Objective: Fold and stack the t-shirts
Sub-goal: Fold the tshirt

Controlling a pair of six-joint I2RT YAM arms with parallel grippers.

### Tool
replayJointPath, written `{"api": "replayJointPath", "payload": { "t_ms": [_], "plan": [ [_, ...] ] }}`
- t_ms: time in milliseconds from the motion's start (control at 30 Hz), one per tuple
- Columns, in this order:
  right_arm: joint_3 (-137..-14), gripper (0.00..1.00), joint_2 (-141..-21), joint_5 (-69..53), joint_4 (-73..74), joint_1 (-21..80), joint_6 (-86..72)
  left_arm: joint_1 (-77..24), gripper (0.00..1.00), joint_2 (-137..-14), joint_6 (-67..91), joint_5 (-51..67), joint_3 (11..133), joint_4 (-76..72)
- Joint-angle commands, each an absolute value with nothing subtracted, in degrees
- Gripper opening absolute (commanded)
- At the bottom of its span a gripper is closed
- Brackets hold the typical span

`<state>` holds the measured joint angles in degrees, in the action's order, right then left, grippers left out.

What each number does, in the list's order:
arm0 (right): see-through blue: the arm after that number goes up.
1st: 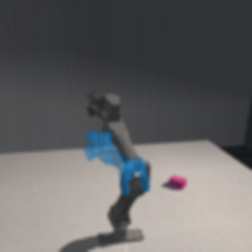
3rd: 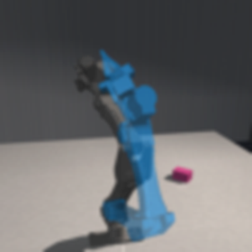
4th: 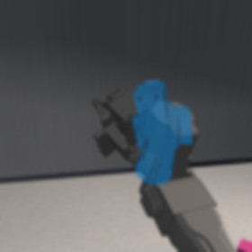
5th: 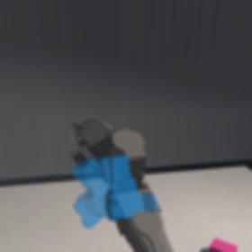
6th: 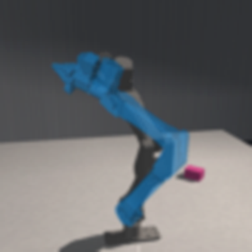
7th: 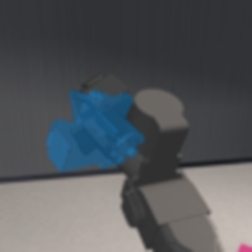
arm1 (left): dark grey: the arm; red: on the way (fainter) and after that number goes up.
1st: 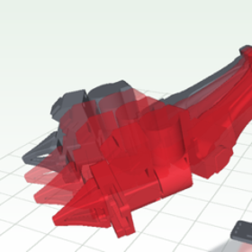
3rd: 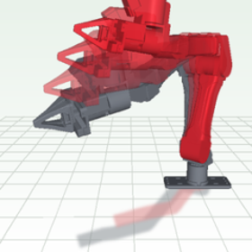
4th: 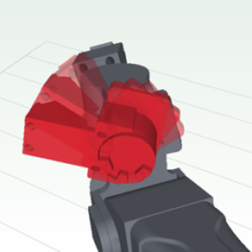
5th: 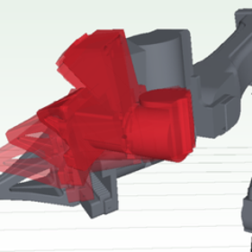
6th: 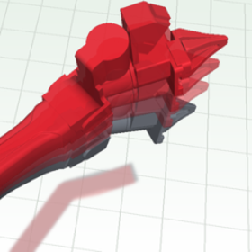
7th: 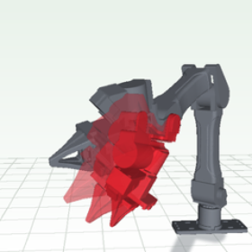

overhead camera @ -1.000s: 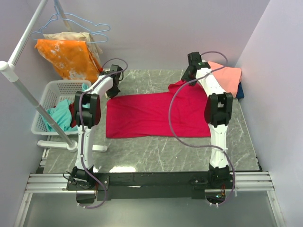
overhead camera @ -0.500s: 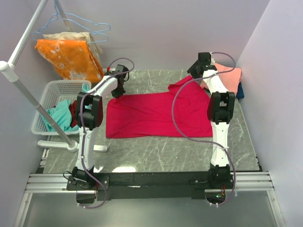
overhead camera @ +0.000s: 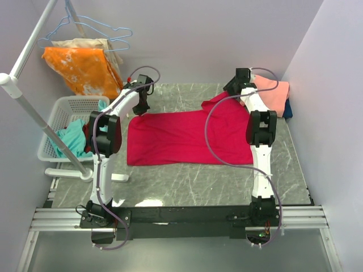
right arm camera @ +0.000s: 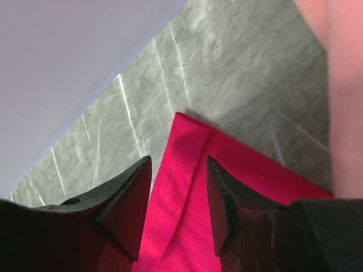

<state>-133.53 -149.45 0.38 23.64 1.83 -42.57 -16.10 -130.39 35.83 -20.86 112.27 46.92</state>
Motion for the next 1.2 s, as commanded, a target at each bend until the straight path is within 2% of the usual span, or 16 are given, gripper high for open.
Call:
{"api": "replayJointPath", "payload": {
  "t_ms": [0,1000,1167],
  "plan": [
    [-137.7,0.50,-149.8,1.7,22.5,1.1,-42.5,-16.4,0.01,-125.8,34.6,-21.4,115.2,47.5],
    [-139.7,0.41,-153.3,-1.1,27.0,0.3,-48.2,-17.4,0.01,-121.6,34.3,-20.9,115.9,49.3],
    [-140.2,0.34,-153.7,-1.0,27.9,0.3,-48.8,-17.8,0.01,-120.8,34.6,-20.9,115.6,49.6]
  ]
}}
